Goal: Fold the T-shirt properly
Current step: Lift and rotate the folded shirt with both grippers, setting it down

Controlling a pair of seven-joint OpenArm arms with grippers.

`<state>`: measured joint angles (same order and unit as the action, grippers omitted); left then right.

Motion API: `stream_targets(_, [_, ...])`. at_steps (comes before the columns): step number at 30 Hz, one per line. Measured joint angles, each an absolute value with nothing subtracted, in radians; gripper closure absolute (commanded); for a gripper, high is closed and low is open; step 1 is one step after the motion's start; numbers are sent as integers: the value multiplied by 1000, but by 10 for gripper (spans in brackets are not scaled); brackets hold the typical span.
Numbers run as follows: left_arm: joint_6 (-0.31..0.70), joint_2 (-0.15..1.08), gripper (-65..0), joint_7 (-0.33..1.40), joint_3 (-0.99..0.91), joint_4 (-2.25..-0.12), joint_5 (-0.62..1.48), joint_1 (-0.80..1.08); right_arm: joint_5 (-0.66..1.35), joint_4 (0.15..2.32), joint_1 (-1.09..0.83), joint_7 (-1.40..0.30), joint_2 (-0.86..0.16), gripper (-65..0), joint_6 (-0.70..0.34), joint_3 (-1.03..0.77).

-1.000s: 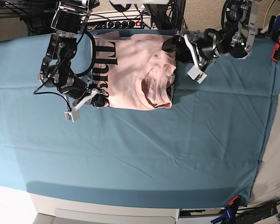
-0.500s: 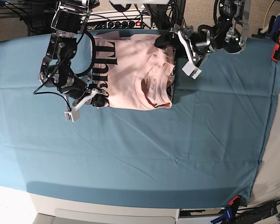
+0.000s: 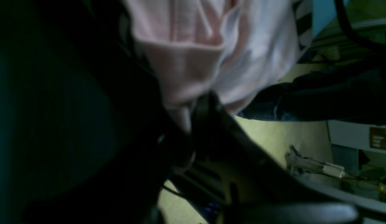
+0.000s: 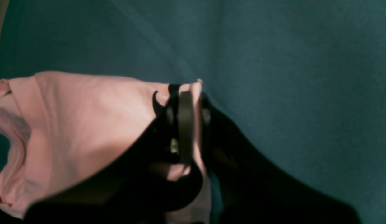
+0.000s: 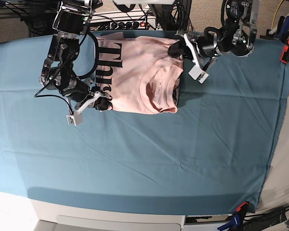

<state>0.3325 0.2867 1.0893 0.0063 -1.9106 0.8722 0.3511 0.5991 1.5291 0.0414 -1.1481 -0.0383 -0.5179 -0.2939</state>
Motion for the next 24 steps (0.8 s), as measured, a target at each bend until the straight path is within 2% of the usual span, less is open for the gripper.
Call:
stream_targets(12, [332,334,0,1090,8,-1911,796,281,598,1576,24,-1194,-38,0,-525,-294])
stream_targets(24, [288,346,0,1037,12,-1907,700,135,603,1834,-215,-1187,-35,0,-529,-292])
